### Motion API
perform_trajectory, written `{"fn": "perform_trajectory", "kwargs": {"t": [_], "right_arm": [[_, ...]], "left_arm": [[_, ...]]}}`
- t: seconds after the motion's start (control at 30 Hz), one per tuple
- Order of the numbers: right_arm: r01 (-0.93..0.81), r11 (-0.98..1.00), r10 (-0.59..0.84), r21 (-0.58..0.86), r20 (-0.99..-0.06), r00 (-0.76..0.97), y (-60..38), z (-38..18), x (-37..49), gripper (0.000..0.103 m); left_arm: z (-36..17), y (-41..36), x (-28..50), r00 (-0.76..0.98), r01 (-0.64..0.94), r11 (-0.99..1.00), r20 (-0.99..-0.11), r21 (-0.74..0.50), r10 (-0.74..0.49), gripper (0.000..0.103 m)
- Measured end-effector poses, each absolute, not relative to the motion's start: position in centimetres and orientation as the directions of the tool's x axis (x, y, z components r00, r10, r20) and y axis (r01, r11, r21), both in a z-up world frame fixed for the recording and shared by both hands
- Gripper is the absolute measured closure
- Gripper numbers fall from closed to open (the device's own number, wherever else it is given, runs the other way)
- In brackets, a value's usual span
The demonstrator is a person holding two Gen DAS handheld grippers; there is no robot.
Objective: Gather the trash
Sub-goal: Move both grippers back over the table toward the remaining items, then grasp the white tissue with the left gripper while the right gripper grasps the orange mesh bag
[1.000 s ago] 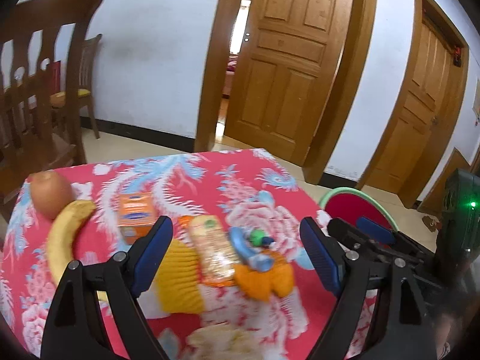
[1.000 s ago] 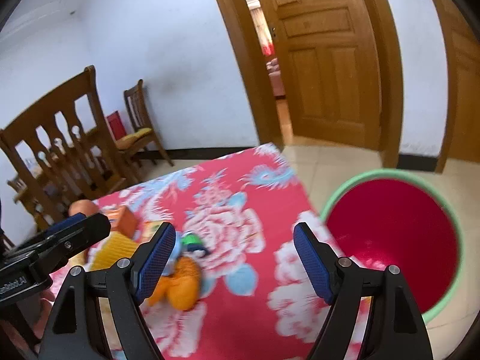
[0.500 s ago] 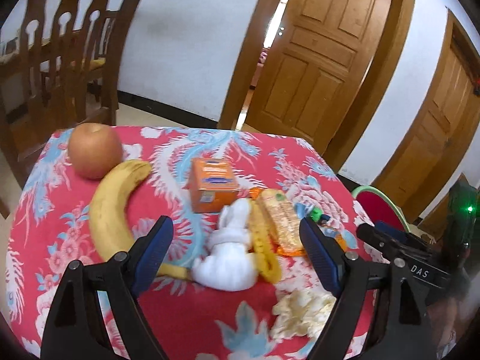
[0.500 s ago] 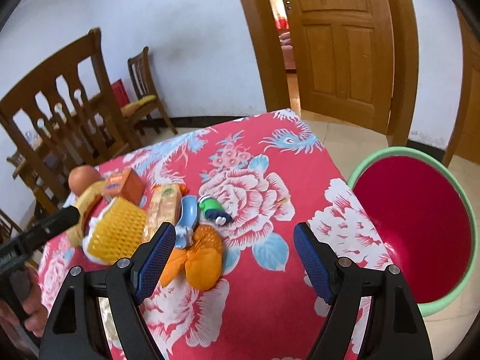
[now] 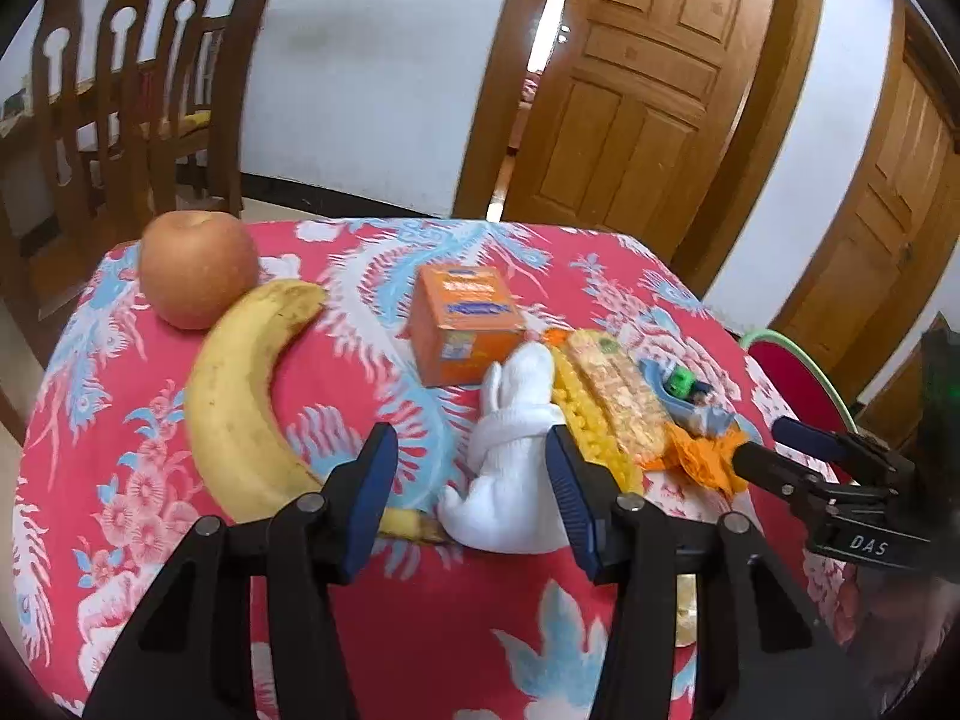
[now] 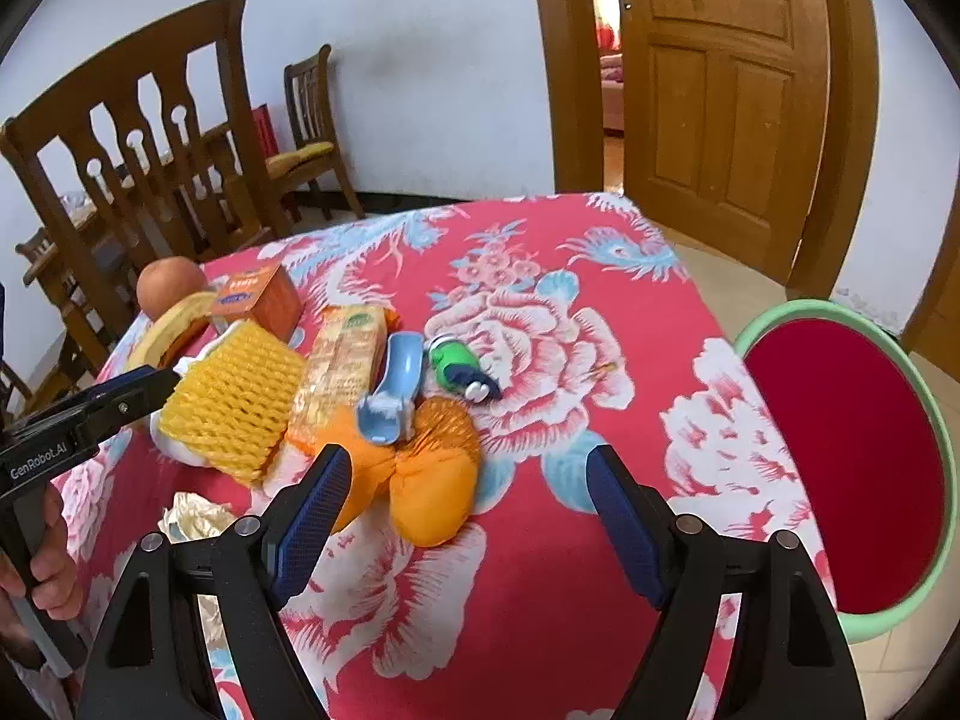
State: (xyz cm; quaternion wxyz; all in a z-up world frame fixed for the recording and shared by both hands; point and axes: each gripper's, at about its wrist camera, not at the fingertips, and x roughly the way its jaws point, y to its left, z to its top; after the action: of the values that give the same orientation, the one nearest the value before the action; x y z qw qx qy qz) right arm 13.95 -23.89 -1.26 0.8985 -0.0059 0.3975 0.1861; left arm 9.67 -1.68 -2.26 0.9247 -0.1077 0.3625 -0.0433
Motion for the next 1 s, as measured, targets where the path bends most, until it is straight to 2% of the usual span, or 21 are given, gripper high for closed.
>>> {"fn": "perform_trajectory", "kwargs": {"t": [0.1, 0.17, 0.23, 0.27, 0.3, 0.37, 0.47, 0.77, 1.0], "right_arm": [[-0.349, 0.928, 0.328, 0.128, -0.724, 0.607, -23.5, -1.5, 13.9, 0.022], [-0.35, 0.929, 0.32, 0.118, -0.731, 0.603, -23.3, -1.8, 13.9, 0.026], [-0.339, 0.935, 0.304, 0.107, -0.738, 0.603, -23.3, -1.9, 14.0, 0.045], [-0.343, 0.932, 0.311, 0.115, -0.738, 0.598, -23.4, -1.9, 14.1, 0.063], [-0.355, 0.924, 0.339, 0.144, -0.738, 0.584, -23.6, -2.0, 14.2, 0.071], [-0.371, 0.909, 0.382, 0.19, -0.736, 0.559, -23.9, -2.2, 14.3, 0.08], [-0.373, 0.907, 0.39, 0.198, -0.73, 0.561, -24.0, -2.1, 14.0, 0.087], [-0.378, 0.909, 0.386, 0.176, -0.699, 0.603, -24.2, -1.1, 13.2, 0.087], [-0.346, 0.915, 0.399, 0.209, -0.604, 0.69, -25.9, 0.9, 12.9, 0.088]], "left_arm": [[-2.5, -3.1, 10.1, 0.718, 0.061, 0.969, -0.664, -0.241, -0.21, 0.051], [-2.6, -4.0, 10.1, 0.716, 0.076, 0.975, -0.668, -0.211, -0.2, 0.051], [-2.7, -4.6, 10.0, 0.716, 0.088, 0.978, -0.671, -0.189, -0.193, 0.061], [-2.7, -4.6, 10.0, 0.715, 0.093, 0.977, -0.67, -0.192, -0.2, 0.076], [-2.7, -4.5, 10.0, 0.714, 0.094, 0.974, -0.668, -0.206, -0.21, 0.084], [-2.8, -4.0, 10.0, 0.713, 0.09, 0.97, -0.665, -0.227, -0.222, 0.09], [-2.5, -3.6, 9.5, 0.73, 0.091, 0.968, -0.645, -0.234, -0.225, 0.092], [-1.7, -3.0, 8.7, 0.768, 0.092, 0.96, -0.595, -0.263, -0.236, 0.092], [-0.6, -2.7, 8.3, 0.785, 0.073, 0.96, -0.579, -0.271, -0.223, 0.092]]}}
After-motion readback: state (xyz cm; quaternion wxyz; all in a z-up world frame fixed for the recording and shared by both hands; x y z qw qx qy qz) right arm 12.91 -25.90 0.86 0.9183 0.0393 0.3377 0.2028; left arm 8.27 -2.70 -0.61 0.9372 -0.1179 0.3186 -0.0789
